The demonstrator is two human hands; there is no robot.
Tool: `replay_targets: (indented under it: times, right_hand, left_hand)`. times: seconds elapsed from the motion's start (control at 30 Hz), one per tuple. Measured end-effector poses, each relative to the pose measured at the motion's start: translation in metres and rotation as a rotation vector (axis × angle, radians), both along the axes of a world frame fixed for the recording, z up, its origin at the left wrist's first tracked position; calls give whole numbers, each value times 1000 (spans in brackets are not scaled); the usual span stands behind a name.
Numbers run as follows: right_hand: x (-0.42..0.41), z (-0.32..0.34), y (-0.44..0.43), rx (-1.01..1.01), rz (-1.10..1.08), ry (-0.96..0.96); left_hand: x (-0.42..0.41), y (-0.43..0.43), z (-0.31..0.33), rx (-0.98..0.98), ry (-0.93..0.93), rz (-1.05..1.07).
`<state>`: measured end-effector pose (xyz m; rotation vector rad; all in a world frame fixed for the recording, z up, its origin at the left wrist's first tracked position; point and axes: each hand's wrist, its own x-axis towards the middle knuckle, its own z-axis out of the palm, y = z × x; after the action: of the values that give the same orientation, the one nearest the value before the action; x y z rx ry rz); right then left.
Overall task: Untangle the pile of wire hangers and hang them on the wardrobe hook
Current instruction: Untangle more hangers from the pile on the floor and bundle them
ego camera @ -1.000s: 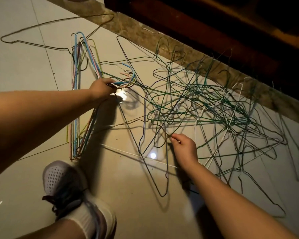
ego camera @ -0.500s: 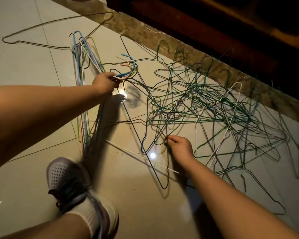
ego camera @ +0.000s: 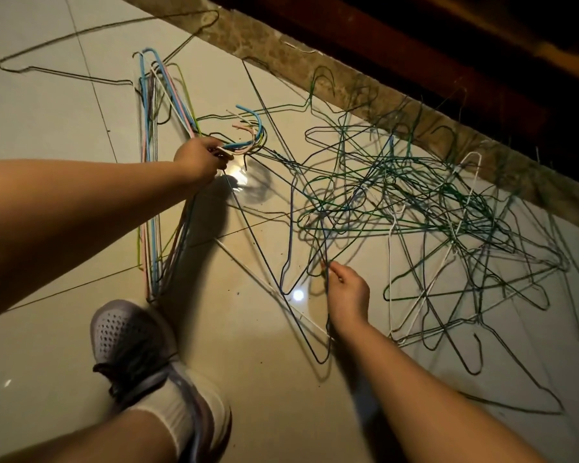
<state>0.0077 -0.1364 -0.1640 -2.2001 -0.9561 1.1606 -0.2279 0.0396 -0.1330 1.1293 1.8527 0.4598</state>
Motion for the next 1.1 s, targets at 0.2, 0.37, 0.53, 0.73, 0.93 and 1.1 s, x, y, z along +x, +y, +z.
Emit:
replay_targets:
  times: [0.2,0.37,0.53,0.73,0.93,1.1]
  right_hand:
    - [-3,-6,3,-41,-57,31]
    - [5,-9,8,-91,209,-26]
    - [10,-9,2,-163,179,147]
    - [25,-2,-12,-181,63,335]
    - [46,6,-20,-185,15,329]
    - [57,10,-29,-215,-3,299]
  left_hand:
    - [-2,-1,1,-9,-2,10]
    - [-1,0,3,4,-4,9]
    - [-2,1,6,8,-18,12]
    - [-5,0,6,-2,-25,8]
    - [-5,2,4,20,-18,11]
    - [-6,3,2,21,-14,13]
